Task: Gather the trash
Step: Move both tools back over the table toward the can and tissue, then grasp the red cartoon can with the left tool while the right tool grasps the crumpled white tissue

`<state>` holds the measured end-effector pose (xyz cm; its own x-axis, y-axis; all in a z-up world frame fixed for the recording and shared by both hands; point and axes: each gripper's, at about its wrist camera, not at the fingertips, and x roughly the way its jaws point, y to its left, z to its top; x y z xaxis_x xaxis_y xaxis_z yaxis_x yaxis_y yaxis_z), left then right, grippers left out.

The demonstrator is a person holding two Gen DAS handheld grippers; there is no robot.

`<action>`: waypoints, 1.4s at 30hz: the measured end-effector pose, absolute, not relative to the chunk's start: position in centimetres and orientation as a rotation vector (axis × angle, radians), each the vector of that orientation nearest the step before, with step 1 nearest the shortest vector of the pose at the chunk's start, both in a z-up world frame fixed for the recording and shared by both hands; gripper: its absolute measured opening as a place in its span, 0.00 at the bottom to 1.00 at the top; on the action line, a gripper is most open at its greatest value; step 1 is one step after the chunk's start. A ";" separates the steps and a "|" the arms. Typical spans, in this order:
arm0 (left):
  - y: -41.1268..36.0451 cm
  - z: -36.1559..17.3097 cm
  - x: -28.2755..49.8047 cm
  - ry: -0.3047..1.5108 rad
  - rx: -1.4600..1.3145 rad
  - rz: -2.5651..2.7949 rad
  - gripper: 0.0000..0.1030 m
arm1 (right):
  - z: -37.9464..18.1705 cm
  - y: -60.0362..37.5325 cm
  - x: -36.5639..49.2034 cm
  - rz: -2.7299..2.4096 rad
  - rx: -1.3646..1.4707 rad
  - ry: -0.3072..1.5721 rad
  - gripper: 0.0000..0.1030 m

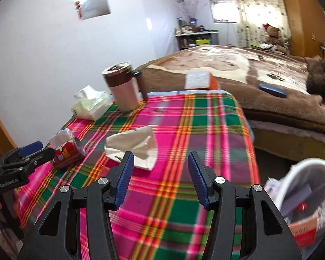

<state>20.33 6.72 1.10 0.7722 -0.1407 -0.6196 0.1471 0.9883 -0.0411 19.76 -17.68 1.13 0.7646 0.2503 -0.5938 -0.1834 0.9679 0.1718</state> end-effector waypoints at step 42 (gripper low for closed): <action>9.6 -3.1 25.5 0.856 -0.010 -0.251 0.70 | -1.9 -14.0 27.6 0.734 0.033 0.900 0.60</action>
